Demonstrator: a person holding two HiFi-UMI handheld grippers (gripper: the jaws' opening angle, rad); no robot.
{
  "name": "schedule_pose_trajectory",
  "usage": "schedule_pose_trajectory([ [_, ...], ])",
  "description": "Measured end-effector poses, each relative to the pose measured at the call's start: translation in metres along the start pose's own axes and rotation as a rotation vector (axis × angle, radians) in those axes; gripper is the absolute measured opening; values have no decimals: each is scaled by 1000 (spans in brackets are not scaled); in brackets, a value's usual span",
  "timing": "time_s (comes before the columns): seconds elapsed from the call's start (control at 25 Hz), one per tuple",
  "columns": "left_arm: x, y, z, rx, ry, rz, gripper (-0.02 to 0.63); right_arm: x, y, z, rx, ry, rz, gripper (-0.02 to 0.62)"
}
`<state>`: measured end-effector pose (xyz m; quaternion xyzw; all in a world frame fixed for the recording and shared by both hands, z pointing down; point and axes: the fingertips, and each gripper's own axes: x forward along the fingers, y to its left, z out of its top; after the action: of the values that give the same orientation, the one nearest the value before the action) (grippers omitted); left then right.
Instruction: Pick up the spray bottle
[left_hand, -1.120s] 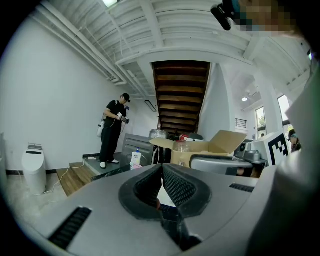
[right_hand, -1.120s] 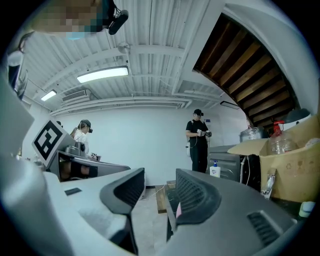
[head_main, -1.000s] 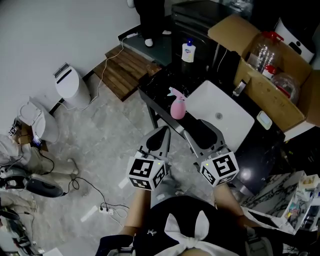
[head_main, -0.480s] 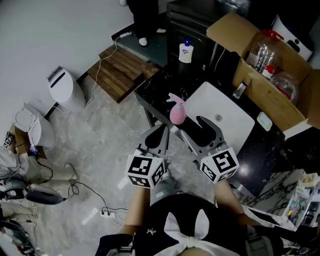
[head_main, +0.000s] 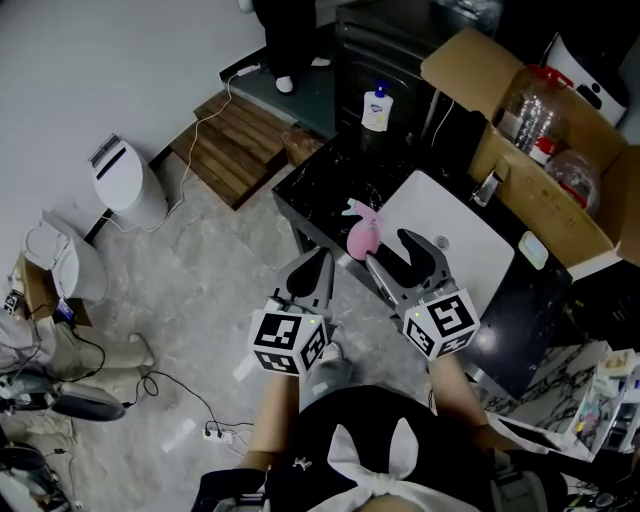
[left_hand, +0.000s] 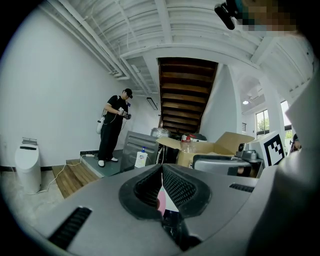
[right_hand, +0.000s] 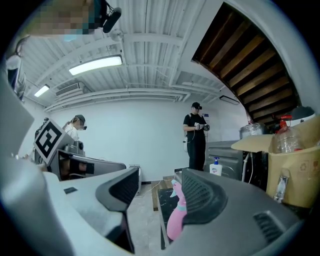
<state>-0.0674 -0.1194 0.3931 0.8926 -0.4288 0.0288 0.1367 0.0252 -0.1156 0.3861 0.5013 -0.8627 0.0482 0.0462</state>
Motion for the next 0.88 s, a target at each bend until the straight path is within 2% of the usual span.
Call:
schedule_pose_trajectory([
  [0.16,9,13,2,0,6,-13,28,15,-6,-5,-2,17,-15,255],
  [0.6,34,41,-12,6,47,-56,28,54,-35,-53,6,124,-76,256],
  [0.88,50,46,-28,12,106,-32,28,65,-53,-60,-2,147,-84,256],
])
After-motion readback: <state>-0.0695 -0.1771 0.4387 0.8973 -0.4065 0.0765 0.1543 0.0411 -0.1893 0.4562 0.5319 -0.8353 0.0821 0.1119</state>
